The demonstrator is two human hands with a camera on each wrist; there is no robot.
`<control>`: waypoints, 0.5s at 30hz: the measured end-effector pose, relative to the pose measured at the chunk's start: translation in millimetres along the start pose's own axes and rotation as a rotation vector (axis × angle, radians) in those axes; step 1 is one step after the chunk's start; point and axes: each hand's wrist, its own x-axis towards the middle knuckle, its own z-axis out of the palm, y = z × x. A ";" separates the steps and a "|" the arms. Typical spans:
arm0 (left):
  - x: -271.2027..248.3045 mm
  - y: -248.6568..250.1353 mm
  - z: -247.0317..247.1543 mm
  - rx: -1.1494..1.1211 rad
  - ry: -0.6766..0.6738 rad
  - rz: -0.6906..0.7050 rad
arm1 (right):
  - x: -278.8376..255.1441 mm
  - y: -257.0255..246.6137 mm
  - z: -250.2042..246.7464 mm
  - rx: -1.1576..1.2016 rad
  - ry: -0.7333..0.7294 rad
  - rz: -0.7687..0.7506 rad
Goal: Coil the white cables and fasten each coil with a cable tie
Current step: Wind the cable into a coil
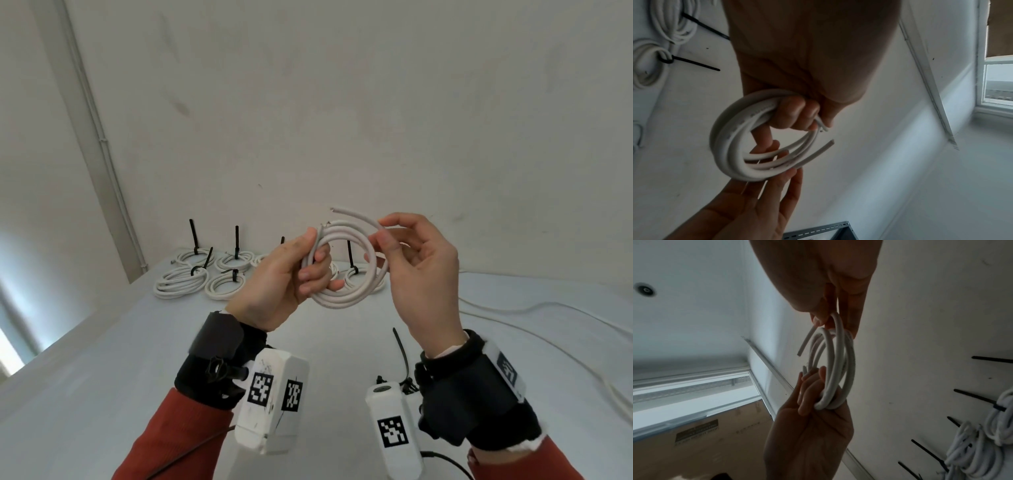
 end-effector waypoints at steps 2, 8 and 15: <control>-1.0 0.4 -0.3 0.029 -0.016 -0.015 | -0.8 2.4 1.0 -0.068 0.002 -0.024; -0.2 1.1 1.7 -0.023 0.024 -0.060 | 1.0 5.3 0.3 -0.064 -0.068 0.037; -0.9 4.6 7.9 0.011 0.142 -0.062 | 0.2 8.0 0.5 -0.091 -0.087 0.038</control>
